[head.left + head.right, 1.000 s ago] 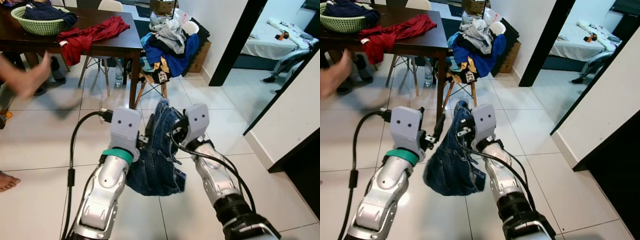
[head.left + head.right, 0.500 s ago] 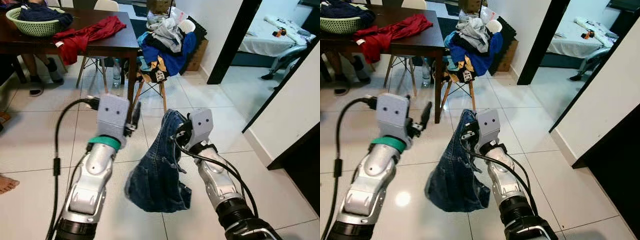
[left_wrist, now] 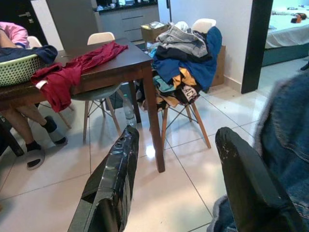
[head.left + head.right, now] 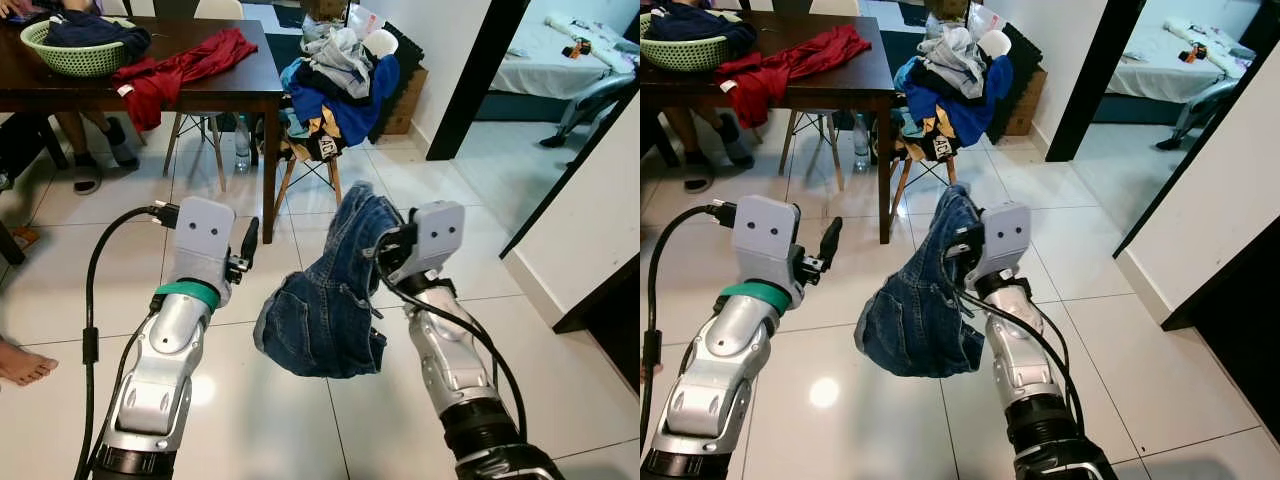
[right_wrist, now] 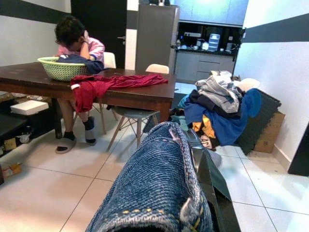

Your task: Hang hanger

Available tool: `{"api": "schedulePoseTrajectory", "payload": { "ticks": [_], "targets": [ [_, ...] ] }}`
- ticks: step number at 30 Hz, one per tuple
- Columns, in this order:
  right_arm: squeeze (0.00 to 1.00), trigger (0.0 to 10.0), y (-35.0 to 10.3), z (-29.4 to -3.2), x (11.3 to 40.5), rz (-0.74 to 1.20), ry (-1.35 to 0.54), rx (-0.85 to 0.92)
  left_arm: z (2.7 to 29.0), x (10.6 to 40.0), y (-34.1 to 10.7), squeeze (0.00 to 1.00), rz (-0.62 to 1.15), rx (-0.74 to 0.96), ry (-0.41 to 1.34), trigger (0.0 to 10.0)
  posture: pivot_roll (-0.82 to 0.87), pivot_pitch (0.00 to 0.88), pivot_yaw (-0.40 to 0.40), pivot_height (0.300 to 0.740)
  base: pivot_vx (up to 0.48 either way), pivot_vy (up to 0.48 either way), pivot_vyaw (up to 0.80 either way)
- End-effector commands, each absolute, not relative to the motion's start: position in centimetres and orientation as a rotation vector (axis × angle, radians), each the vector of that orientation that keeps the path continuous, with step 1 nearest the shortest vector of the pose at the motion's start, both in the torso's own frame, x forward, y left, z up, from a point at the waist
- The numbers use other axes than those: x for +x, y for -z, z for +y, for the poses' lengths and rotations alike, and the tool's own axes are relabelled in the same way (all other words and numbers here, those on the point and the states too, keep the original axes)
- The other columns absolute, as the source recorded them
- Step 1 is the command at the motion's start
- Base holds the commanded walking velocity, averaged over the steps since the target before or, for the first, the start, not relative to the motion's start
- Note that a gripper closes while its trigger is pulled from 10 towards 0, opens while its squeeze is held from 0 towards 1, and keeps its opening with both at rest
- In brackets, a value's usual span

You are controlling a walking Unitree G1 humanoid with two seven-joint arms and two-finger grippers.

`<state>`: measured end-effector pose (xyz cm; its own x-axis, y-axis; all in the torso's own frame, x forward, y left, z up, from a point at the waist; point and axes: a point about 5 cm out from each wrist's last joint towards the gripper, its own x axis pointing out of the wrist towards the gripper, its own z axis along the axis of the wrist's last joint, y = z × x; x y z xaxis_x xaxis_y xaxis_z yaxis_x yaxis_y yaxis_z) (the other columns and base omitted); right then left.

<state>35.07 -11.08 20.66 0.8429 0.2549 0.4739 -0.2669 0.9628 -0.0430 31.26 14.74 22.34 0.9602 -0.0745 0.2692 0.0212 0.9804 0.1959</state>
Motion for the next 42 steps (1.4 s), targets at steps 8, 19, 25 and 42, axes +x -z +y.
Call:
{"api": "schedulePoseTrajectory", "payload": {
  "ticks": [8,19,25,42],
  "targets": [
    [0.0,10.0,-21.1,-11.5,34.6,-0.52,-0.247,0.042,14.4,31.4,-22.1,0.0,-0.271,0.159,0.049,10.0,0.05,0.099,-0.027,0.74,0.0,0.0,0.0],
    [0.0,10.0,-21.1,-11.1,34.7,-0.516,-0.262,0.042,14.8,31.6,-22.3,0.0,-0.276,0.17,0.016,10.0,0.08,0.085,-0.047,0.74,0.0,0.0,0.0],
    [0.0,10.0,-21.1,-10.8,34.8,-0.51,-0.282,0.035,15.3,31.6,-23.0,0.0,-0.298,0.169,-0.028,10.0,0.08,0.092,-0.037,0.74,0.0,0.0,0.0],
    [0.0,10.0,-21.5,-11.9,34.4,-0.53,-0.245,0.007,14.1,32.2,-22.6,0.0,-0.283,0.156,0.013,10.0,0.05,0.12,-0.019,0.74,0.0,0.0,0.0]
  ]
}}
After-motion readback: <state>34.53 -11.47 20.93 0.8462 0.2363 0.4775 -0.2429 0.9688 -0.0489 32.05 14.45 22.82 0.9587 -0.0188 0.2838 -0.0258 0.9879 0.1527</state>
